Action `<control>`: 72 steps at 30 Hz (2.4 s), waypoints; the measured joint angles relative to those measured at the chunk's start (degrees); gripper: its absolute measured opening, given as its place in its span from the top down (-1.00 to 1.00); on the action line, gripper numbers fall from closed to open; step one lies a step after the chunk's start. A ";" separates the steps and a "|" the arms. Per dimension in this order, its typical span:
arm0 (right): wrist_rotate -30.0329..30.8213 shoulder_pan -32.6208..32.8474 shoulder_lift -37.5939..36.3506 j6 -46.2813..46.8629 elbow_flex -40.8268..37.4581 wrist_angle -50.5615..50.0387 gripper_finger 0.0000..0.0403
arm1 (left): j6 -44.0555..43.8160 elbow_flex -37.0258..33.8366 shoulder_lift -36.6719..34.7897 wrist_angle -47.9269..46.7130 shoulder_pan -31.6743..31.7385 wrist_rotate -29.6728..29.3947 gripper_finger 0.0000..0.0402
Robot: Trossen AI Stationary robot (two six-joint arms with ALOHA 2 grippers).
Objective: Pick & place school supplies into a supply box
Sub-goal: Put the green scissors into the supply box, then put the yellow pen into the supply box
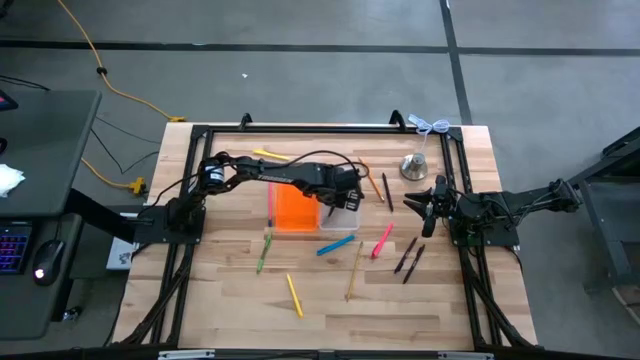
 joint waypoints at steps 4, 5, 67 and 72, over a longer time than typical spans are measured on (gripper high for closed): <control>0.00 0.00 0.00 0.00 0.00 0.00 0.59 | 0.18 0.22 0.00 -0.27 0.00 -0.07 0.29; 0.00 -0.01 0.00 -0.02 0.00 0.00 0.59 | 0.18 0.22 0.00 -0.56 0.00 -0.07 0.29; 0.00 0.00 0.00 0.00 0.00 0.00 0.59 | 2.70 0.34 -0.20 -0.59 0.00 4.63 -0.35; 0.00 -0.01 0.00 0.00 0.00 0.00 0.59 | 4.31 4.13 -0.22 -3.27 0.00 4.42 -0.41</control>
